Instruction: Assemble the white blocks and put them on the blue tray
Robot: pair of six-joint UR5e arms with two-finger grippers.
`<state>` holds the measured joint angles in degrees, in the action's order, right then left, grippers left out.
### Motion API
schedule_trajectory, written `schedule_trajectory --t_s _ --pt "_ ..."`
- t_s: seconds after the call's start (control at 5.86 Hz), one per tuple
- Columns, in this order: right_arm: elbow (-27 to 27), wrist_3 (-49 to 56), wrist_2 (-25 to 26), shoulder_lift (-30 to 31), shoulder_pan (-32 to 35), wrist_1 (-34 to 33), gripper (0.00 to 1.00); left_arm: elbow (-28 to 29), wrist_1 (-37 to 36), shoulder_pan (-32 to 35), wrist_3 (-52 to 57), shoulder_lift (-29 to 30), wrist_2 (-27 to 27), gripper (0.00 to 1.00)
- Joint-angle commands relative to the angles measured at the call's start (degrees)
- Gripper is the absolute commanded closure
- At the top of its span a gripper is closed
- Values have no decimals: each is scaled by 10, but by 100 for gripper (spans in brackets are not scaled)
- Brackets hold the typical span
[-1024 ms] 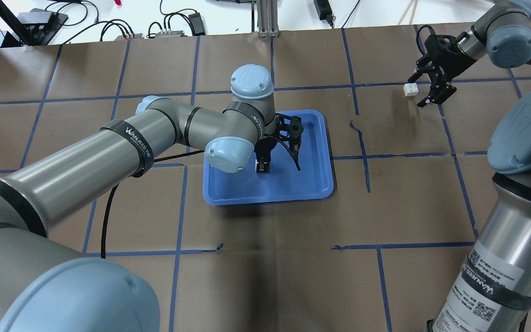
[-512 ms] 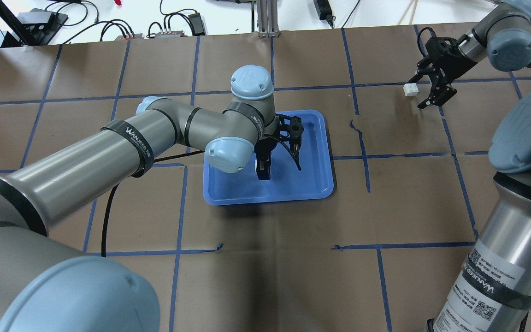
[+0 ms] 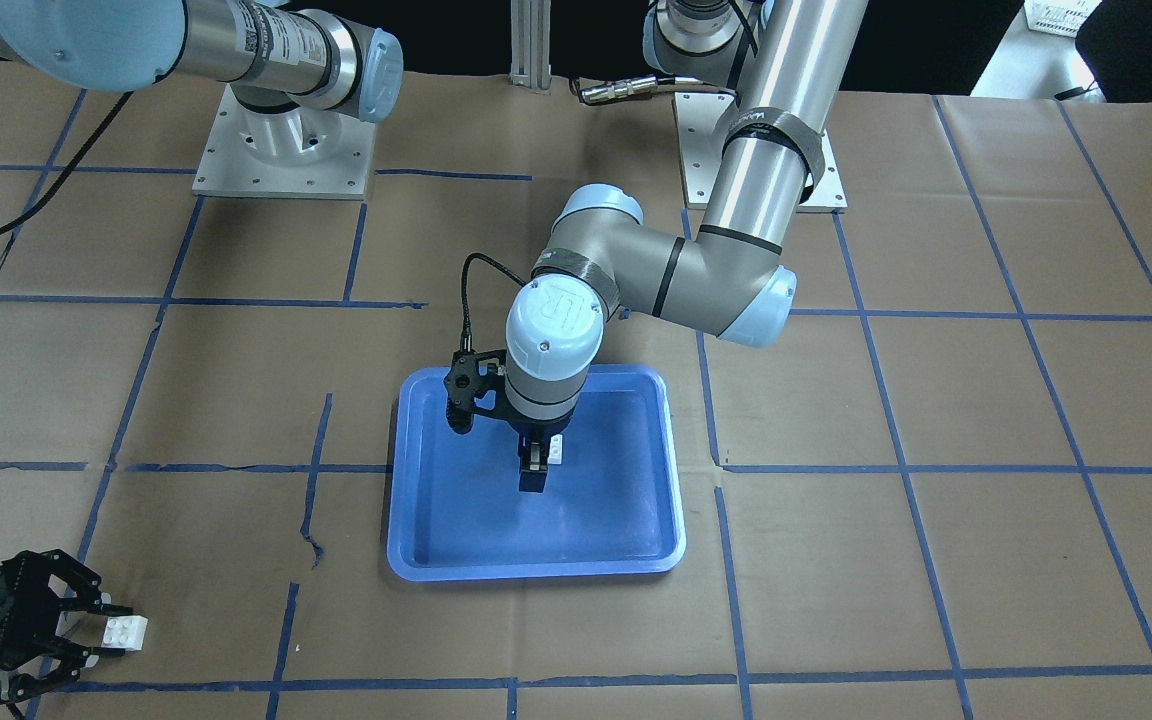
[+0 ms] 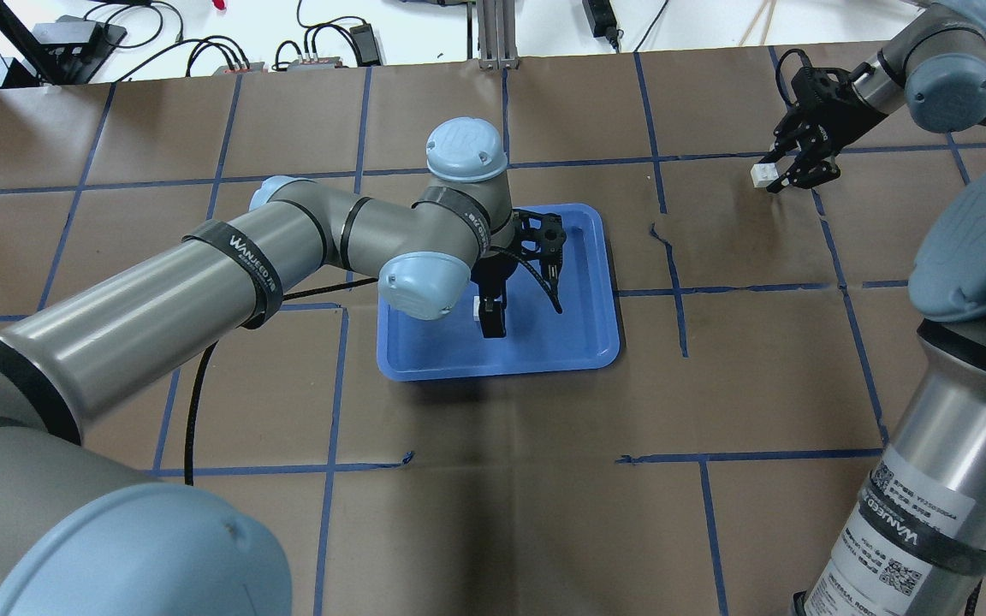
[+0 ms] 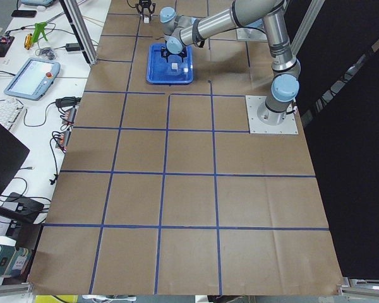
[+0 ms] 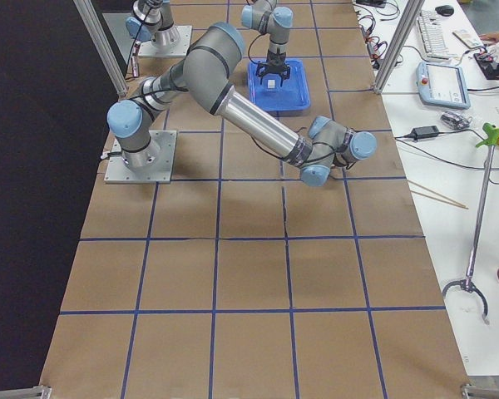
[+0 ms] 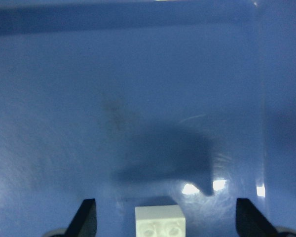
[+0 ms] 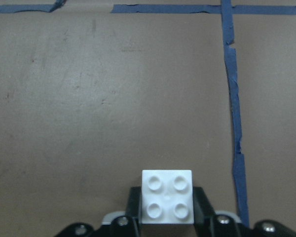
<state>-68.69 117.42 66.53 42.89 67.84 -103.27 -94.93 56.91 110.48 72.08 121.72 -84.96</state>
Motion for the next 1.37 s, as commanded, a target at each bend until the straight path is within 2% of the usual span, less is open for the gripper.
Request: schedule_trajectory --t_s 0.0,0.17,0.68,0.85,1.02,1.2 --pt "2 0 0 2 -2 -4 76 0 2 0 -9 -11 -1 1" --pt "7 -1 0 3 -2 -4 79 -1 7 2 -25 -34 16 1" --pt "5 -10 4 58 -2 17 79 26 177 -15 -52 -139 20 1" --pt "5 -9 4 85 -2 77 79 26 199 -22 -68 -173 16 1" --pt "-1 -10 4 105 3 93 79 21 201 -22 -90 -209 9 1" --pt "-22 -10 3 132 9 112 79 24 233 -23 -94 -230 5 1"
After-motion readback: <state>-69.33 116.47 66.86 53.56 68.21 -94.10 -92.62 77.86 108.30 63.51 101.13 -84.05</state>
